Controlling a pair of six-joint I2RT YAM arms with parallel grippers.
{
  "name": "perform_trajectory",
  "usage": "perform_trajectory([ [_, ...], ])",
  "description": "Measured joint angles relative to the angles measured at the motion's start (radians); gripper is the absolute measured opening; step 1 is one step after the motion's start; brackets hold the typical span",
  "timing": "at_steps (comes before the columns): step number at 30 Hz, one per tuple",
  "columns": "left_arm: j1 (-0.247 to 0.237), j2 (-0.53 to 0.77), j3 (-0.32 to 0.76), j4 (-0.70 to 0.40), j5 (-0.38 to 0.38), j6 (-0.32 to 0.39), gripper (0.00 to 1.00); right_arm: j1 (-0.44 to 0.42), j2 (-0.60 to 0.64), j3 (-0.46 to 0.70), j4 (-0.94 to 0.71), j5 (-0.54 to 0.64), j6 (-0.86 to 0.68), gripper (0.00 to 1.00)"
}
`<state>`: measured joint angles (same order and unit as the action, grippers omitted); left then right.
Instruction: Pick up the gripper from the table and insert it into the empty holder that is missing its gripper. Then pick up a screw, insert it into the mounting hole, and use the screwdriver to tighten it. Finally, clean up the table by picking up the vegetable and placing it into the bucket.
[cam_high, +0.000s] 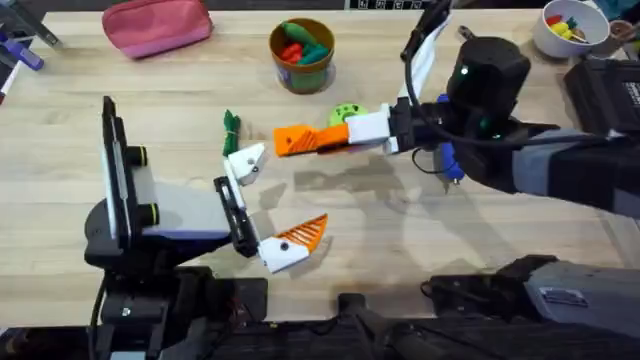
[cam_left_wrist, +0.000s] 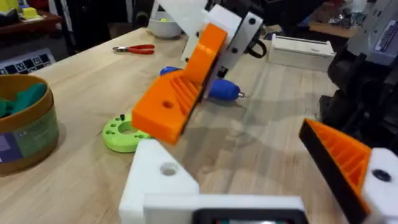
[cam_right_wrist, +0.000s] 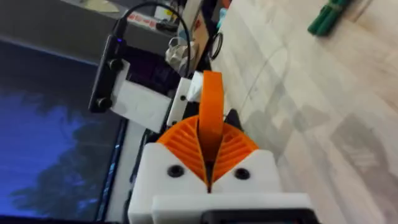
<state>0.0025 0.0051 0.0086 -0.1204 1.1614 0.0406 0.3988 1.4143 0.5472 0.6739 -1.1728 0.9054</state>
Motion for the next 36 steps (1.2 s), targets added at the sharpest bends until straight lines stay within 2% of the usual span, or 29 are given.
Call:
perform_trajectory([
  [9, 0.000, 0.000, 0.000, 0.000, 0.000, 0.000, 0.986, -0.015, 0.089, -0.001, 0.025, -0.138, 0.093, 0.006],
  [16, 0.000, 0.000, 0.000, 0.000, 0.000, 0.000, 0.987, -0.015, 0.167, -0.002, 0.257, -0.206, 0.200, 0.006],
  [28, 0.000, 0.000, 0.000, 0.000, 0.000, 0.000, 0.985, -0.015, 0.178, -0.003, 0.197, -0.265, 0.256, 0.006],
  [36, 0.000, 0.000, 0.000, 0.000, 0.000, 0.000, 0.985, -0.015, 0.178, -0.003, 0.195, -0.265, 0.255, 0.006],
])
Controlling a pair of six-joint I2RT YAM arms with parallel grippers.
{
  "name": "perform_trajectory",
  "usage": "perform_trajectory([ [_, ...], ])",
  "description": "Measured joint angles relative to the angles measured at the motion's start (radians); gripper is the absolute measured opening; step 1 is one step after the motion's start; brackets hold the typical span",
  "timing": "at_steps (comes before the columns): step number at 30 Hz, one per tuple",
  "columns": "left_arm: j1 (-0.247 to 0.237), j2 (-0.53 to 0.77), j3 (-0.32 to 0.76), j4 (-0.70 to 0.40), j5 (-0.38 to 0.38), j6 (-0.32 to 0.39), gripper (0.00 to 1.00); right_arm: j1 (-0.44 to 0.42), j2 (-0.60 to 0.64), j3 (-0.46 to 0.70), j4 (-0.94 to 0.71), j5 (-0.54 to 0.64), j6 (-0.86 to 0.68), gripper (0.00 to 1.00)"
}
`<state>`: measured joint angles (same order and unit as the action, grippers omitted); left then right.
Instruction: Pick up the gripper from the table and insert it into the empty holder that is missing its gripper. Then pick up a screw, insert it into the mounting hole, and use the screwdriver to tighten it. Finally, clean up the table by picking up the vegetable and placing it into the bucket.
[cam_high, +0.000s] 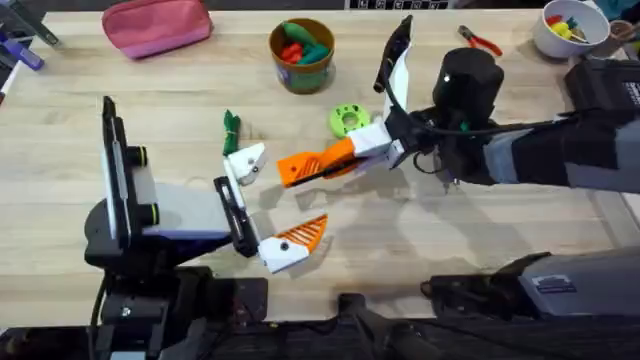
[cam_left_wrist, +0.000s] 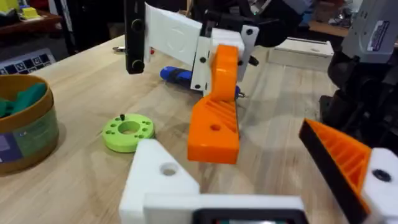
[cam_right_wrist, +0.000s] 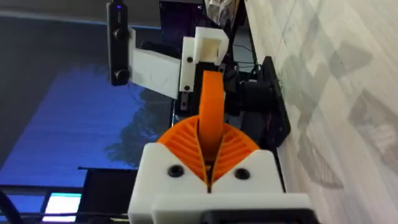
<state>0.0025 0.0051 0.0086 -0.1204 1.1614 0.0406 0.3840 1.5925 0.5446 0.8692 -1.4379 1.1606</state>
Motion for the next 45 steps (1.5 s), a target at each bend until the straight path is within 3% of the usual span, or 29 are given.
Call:
perform_trajectory([
  [22, 0.000, 0.000, 0.000, 0.000, 0.000, 0.000, 0.986, 0.031, 0.000, 0.000, 0.039, 0.054, 0.000, 0.006],
  [29, 0.000, 0.000, 0.000, 0.000, 0.000, 0.000, 0.987, 0.050, 0.037, 0.000, 0.162, 0.067, 0.048, 0.006],
  [45, 0.000, 0.000, 0.000, 0.000, 0.000, 0.000, 0.986, 0.078, 0.053, 0.000, 0.200, 0.080, 0.093, 0.006],
])
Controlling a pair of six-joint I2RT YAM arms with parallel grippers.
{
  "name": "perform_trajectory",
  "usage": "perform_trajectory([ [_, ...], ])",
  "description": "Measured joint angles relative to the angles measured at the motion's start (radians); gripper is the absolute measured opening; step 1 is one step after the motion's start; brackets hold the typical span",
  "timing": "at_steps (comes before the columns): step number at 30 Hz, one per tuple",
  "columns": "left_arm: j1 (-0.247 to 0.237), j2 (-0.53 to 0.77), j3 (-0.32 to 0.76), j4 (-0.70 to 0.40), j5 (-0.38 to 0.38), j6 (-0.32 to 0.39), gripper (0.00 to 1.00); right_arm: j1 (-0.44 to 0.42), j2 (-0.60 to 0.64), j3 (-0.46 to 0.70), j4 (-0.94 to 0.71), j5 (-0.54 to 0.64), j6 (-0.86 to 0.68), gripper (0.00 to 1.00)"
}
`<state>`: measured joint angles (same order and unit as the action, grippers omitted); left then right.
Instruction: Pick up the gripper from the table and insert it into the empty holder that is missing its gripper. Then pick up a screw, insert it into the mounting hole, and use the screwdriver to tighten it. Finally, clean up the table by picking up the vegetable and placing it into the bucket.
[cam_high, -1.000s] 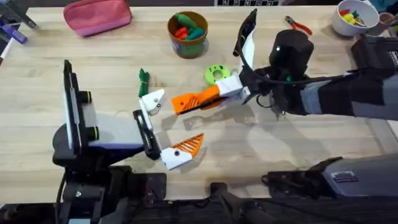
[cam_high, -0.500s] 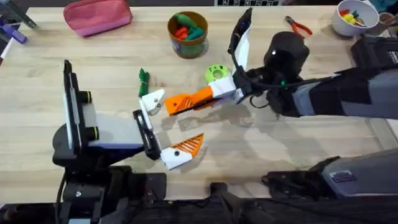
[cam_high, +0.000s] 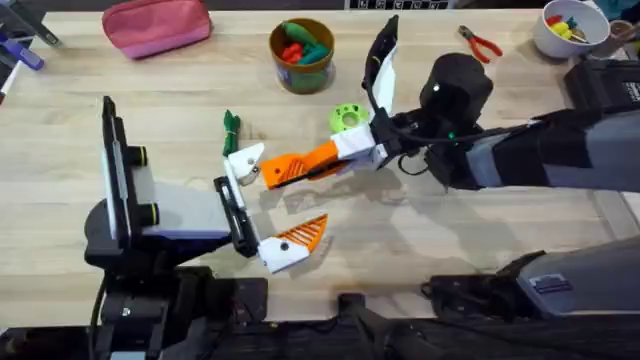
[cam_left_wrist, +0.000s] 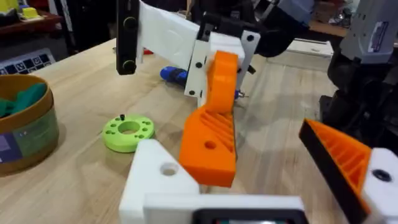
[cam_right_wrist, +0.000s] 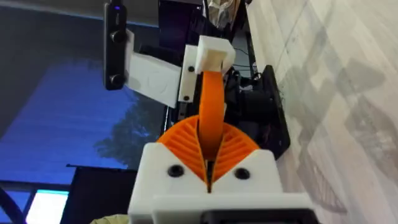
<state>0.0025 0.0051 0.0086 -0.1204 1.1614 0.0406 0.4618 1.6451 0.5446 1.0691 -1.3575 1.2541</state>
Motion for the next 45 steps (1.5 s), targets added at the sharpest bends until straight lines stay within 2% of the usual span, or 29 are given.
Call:
perform_trajectory([
  [45, 0.000, 0.000, 0.000, 0.000, -0.005, 0.000, 0.986, 0.035, 0.000, 0.000, 0.016, 0.094, 0.025, 0.006],
])
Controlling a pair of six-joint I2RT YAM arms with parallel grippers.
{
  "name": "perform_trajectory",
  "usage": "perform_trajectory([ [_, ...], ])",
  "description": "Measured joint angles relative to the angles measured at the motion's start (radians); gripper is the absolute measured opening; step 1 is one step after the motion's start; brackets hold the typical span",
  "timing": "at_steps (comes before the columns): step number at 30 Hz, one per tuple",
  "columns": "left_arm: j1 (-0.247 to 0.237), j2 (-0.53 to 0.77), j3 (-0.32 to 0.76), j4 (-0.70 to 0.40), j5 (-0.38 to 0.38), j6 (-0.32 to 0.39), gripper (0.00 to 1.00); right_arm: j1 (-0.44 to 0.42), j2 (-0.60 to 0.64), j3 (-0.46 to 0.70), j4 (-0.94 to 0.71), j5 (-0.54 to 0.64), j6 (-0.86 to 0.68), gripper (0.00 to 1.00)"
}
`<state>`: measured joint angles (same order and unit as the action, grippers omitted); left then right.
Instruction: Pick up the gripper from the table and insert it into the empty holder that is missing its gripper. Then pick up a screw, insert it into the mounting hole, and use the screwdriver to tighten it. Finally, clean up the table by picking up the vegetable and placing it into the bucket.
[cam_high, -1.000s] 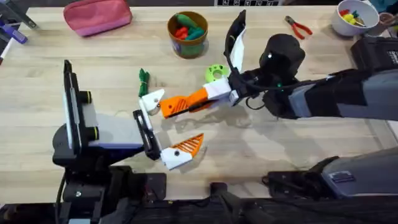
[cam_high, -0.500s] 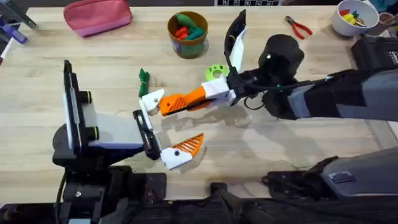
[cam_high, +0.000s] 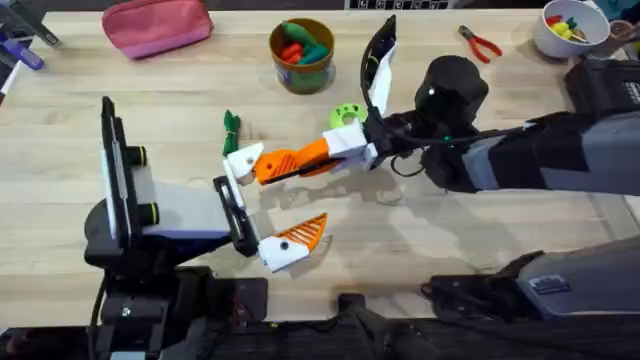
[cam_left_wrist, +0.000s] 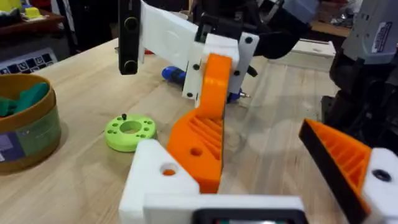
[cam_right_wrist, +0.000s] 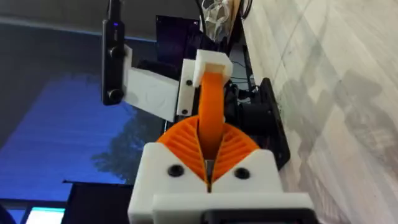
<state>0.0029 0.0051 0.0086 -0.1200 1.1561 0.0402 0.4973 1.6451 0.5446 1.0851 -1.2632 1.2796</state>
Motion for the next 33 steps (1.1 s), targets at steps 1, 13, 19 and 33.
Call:
perform_trajectory([
  [1, 0.000, 0.000, 0.000, 0.000, 0.000, 0.000, 0.986, 0.000, 0.000, 0.000, 0.000, 0.002, 0.000, 0.006],
  [13, 0.001, 0.000, 0.000, 0.000, -0.002, -0.004, 0.985, 0.000, 0.029, 0.032, -0.038, -0.015, -0.025, 0.006],
  [19, 0.001, 0.000, 0.000, 0.000, -0.002, -0.008, 0.986, -0.005, 0.075, 0.075, -0.037, -0.051, -0.030, 0.006],
  [33, 0.001, 0.000, 0.000, 0.000, 0.000, -0.004, 0.986, -0.053, 0.078, 0.107, -0.075, -0.127, -0.030, 0.006],
])
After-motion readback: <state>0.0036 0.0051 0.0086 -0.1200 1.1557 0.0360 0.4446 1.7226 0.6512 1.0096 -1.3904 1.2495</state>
